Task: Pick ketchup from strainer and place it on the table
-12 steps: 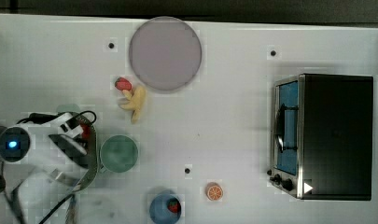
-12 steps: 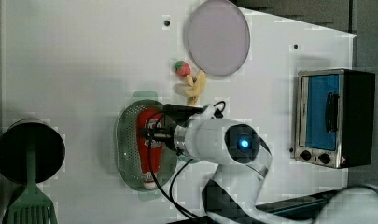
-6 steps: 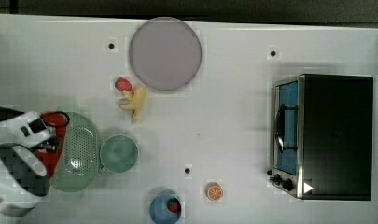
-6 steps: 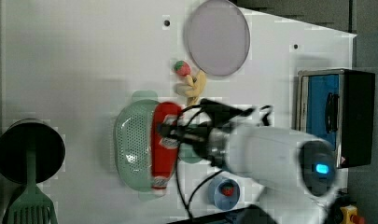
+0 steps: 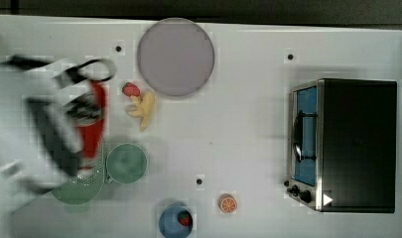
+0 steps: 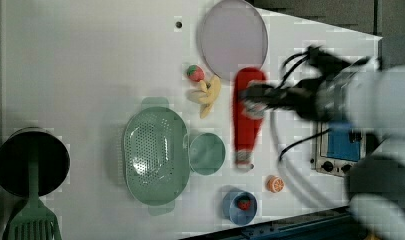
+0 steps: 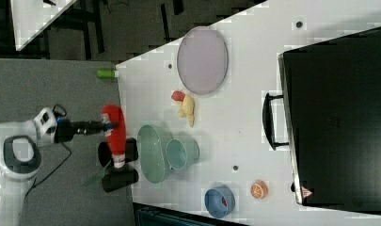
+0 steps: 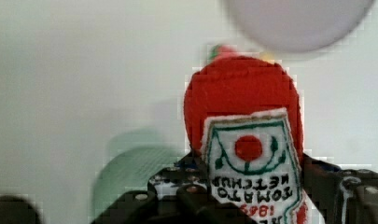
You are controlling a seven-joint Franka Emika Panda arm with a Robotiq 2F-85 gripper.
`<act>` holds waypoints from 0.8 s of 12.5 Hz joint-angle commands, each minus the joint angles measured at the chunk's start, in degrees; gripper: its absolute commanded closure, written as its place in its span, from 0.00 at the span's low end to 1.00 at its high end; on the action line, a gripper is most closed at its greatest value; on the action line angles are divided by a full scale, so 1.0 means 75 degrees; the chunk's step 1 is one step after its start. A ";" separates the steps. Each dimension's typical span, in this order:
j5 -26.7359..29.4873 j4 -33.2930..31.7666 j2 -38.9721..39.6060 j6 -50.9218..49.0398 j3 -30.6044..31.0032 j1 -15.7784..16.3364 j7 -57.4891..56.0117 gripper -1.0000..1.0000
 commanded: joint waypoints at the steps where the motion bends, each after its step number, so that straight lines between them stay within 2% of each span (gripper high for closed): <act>1: 0.0027 0.0047 0.0193 -0.0176 -0.1217 -0.0966 -0.1896 0.40; 3: 0.0028 0.0047 0.0194 -0.0120 -0.1847 -0.1067 -0.2735 0.40; 6: 0.0028 -0.0089 0.0195 -0.0116 -0.2631 -0.1139 -0.3024 0.40; 10: 0.0028 -0.1013 0.0195 0.0869 -0.3154 -0.1156 -0.3045 0.40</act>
